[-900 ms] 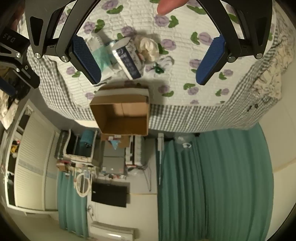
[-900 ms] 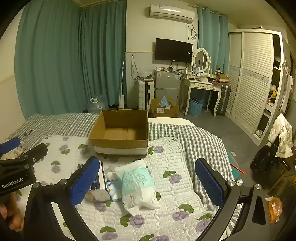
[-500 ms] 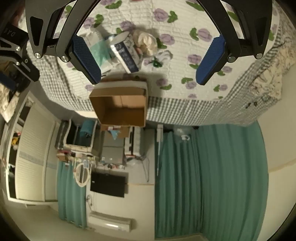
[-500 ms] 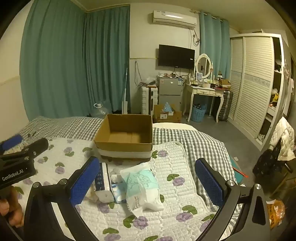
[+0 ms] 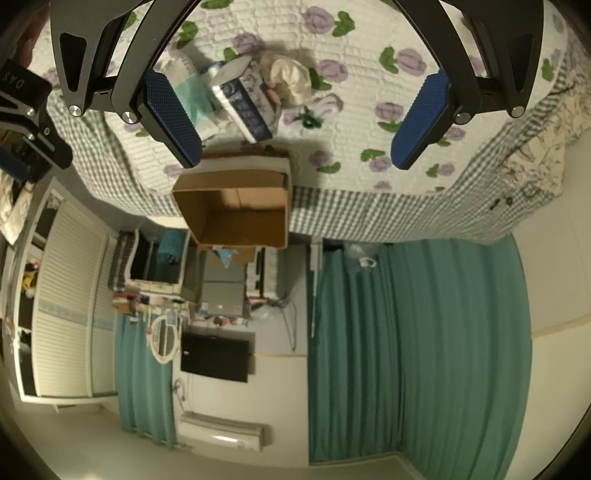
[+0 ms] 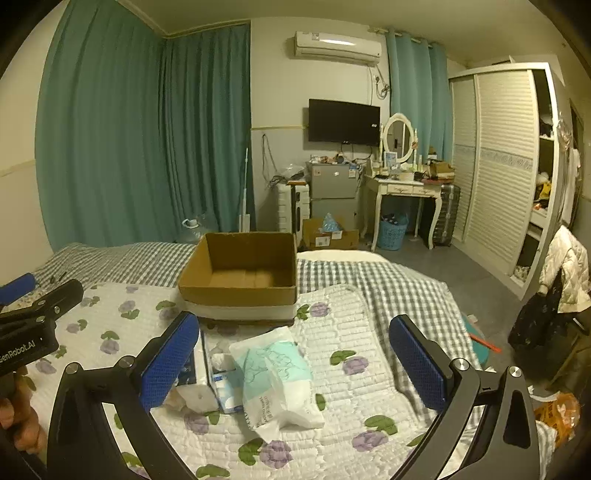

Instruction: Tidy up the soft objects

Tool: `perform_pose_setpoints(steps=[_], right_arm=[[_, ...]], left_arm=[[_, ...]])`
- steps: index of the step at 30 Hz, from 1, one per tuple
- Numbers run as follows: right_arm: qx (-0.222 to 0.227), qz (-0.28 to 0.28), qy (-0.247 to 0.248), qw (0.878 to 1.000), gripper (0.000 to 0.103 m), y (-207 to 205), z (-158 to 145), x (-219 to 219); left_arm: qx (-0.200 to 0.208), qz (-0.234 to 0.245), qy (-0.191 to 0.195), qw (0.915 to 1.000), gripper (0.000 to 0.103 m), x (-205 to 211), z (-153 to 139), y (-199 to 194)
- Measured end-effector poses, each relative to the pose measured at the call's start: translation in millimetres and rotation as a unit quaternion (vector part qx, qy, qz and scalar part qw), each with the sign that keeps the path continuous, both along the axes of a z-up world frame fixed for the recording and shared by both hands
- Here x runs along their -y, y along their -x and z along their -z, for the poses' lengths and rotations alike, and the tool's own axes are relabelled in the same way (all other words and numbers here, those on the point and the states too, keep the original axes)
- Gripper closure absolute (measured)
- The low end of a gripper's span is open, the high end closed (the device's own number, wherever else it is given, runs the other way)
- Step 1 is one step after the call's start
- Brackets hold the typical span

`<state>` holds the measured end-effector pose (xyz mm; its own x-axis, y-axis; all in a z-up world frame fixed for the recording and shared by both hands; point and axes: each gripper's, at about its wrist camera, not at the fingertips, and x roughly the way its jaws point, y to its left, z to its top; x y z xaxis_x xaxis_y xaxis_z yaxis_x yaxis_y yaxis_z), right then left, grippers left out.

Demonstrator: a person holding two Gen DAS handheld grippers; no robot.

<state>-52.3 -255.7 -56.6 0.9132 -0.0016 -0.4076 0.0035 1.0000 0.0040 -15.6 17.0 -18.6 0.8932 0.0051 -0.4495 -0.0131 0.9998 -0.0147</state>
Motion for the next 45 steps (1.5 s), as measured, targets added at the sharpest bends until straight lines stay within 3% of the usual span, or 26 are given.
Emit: perform_pose_setpoints(steps=[41,45], right_arm=[[0.039,-0.038,0.005,0.999,0.0,32.5,-25.5,-12.0],[0.04,-0.036,0.008,0.999,0.0,40.4,-28.8,-10.0]], left_arm=[[0.021,0.01,-0.003,0.9997,0.0,3.8,-19.5,19.4],[0.023,0.012,0.015,0.9996,0.0,2.7,-21.7,22.7]])
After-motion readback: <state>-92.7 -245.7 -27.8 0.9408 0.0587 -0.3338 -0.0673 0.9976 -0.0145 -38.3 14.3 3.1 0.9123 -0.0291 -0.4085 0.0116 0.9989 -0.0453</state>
